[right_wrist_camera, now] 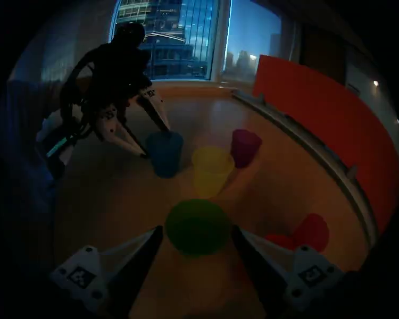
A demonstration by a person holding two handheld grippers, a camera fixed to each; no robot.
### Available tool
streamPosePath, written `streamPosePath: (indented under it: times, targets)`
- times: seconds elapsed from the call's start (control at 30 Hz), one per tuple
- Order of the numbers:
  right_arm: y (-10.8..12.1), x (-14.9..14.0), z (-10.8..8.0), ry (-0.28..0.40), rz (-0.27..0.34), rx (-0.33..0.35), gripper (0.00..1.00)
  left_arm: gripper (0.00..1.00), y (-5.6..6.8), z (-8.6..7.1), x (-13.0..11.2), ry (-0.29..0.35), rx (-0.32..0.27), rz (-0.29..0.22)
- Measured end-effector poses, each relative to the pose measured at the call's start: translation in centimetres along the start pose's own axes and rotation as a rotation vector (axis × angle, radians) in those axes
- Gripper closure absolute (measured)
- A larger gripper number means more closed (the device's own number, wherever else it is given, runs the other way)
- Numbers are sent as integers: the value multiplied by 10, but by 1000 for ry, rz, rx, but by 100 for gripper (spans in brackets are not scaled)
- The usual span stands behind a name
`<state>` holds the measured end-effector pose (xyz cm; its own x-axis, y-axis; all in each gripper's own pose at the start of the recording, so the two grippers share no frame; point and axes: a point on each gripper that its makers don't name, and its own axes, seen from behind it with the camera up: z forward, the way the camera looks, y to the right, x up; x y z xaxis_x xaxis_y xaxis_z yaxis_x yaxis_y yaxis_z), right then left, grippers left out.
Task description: Pour water
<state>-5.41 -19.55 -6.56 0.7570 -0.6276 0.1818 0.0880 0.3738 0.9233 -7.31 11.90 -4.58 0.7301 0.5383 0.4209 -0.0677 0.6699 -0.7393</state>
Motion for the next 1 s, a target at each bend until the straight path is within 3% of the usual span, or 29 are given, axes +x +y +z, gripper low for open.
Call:
streamPosePath:
  times: [0.37, 0.67, 1.0]
  targets:
    - [-4, 6, -33, 49, 27, -26, 1, 6, -1, -33, 4, 41, 30, -35]
    - [0, 14, -50, 111, 65, -79, 1, 6, -6, -52, 6, 78, 75, -61]
    - [13, 30, -69, 228, 132, -178, 1, 6, -22, -73, 29, 203, 170, -113]
